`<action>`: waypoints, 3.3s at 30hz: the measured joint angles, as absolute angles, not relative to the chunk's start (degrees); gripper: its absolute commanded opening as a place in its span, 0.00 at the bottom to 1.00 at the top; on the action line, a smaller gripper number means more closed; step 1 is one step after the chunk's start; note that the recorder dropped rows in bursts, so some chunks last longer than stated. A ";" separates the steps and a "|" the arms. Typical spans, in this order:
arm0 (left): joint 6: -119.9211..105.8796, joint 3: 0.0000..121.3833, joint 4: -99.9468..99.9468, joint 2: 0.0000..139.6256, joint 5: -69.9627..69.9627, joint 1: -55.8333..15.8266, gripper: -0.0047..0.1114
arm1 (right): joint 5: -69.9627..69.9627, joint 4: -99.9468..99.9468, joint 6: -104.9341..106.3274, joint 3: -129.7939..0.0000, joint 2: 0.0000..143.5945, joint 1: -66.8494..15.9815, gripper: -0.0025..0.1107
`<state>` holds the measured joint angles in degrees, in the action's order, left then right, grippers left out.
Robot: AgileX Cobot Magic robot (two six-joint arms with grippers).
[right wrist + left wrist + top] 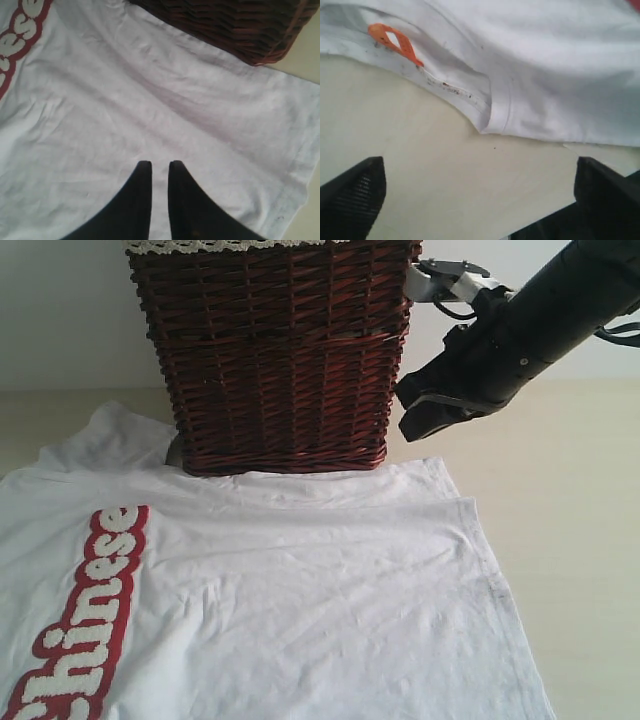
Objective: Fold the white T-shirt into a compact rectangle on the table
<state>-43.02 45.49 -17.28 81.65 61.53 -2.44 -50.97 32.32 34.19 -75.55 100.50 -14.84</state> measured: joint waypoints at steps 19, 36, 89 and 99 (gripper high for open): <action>-77.52 41.74 -13.21 82.00 48.51 -2.44 0.94 | -49.92 32.91 35.01 -75.55 100.75 -14.84 0.15; -87.85 40.31 -9.11 93.06 38.79 8.87 0.94 | -49.83 32.91 35.21 -75.55 102.26 -14.84 0.15; -95.11 47.29 -6.91 105.38 37.53 12.39 0.94 | -49.83 29.61 36.35 -75.55 103.90 -14.84 0.15; -95.24 47.35 -6.91 105.46 37.53 12.39 0.94 | -50.88 29.59 36.46 -75.55 103.90 -14.84 0.15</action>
